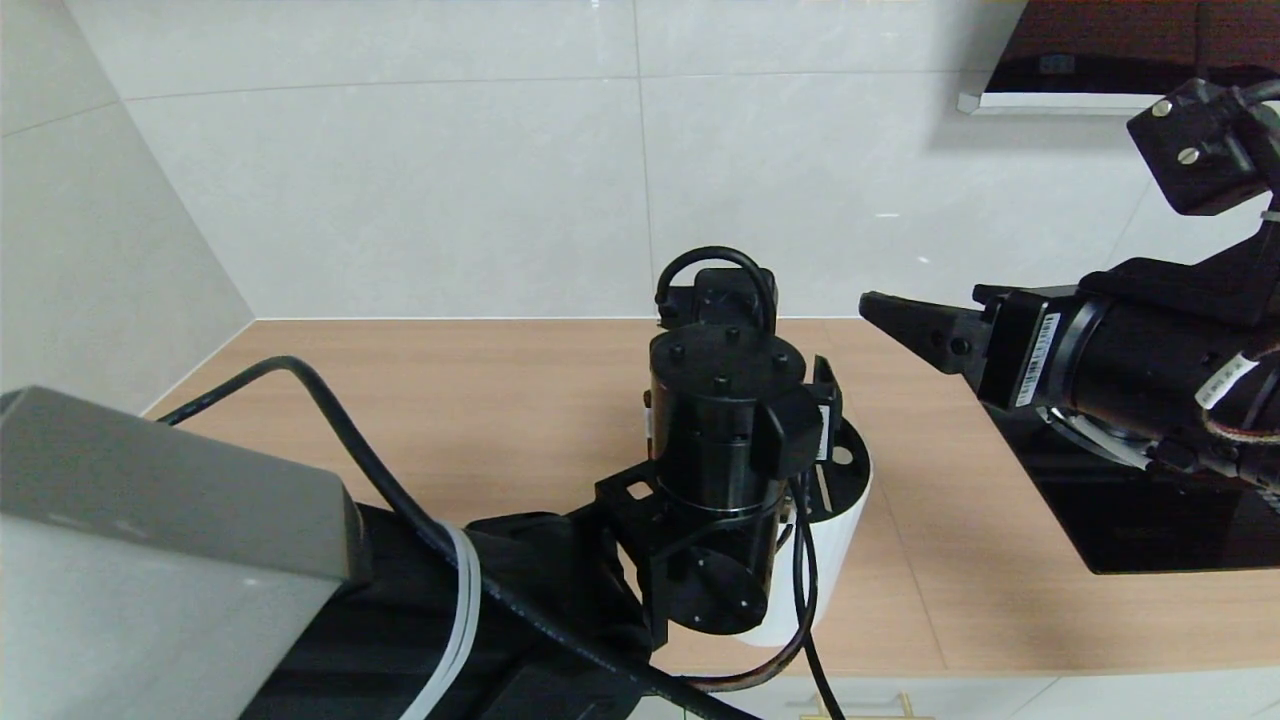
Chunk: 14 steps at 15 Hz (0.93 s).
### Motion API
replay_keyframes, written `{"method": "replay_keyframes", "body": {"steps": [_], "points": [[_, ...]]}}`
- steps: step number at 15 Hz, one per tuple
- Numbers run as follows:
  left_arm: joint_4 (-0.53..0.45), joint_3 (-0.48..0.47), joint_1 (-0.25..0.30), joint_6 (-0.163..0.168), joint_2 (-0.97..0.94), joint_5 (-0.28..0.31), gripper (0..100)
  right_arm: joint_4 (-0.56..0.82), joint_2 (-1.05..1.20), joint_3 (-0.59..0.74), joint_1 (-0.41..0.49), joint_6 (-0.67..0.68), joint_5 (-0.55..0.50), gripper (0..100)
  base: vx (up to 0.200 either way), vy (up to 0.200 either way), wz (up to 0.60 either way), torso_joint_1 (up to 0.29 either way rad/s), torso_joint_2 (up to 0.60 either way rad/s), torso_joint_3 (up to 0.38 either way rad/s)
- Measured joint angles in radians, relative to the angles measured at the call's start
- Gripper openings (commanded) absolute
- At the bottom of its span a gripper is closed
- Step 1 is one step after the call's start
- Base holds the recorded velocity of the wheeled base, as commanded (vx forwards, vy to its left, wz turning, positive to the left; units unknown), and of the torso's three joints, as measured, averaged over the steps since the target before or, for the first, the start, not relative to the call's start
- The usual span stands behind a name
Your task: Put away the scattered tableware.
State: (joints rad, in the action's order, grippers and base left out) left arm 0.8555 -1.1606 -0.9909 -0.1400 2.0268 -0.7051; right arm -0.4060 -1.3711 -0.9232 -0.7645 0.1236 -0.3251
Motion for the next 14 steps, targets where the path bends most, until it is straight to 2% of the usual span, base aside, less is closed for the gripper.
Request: {"method": "replay_keyframes", "body": {"steps": [4, 7, 9, 11, 13, 14], "points": [[0.018, 0.006, -0.001, -0.005, -0.008, 0.001, 100, 0.000, 0.000, 0.000, 0.000, 0.000, 0.000, 100, 0.000, 0.000, 0.00, 0.000, 0.00, 0.000], [0.102, 0.028, -0.001, -0.002, -0.042, 0.008, 100, 0.000, 0.000, -0.001, 0.000, 0.000, 0.000, 100, 0.000, 0.000, 0.00, 0.000, 0.00, 0.000], [0.120, 0.060, 0.002, -0.001, -0.098, 0.043, 100, -0.001, 0.001, -0.001, 0.001, 0.000, 0.000, 100, 0.000, 0.000, 0.00, 0.000, 0.00, 0.000], [0.126, 0.143, 0.023, 0.003, -0.221, 0.151, 100, -0.001, 0.004, -0.001, 0.013, -0.001, 0.000, 100, 0.000, 0.000, 0.00, 0.000, 0.00, 0.000], [0.120, 0.254, 0.084, 0.008, -0.373, 0.307, 100, 0.000, 0.013, -0.001, 0.043, 0.000, -0.001, 100, 0.000, 0.000, 0.00, 0.000, 0.00, 0.000], [0.112, 0.303, 0.130, 0.008, -0.444, 0.350, 100, 0.000, 0.024, 0.008, 0.059, 0.000, -0.003, 100, 0.000, 0.000, 0.00, 0.000, 0.00, 0.000]]}}
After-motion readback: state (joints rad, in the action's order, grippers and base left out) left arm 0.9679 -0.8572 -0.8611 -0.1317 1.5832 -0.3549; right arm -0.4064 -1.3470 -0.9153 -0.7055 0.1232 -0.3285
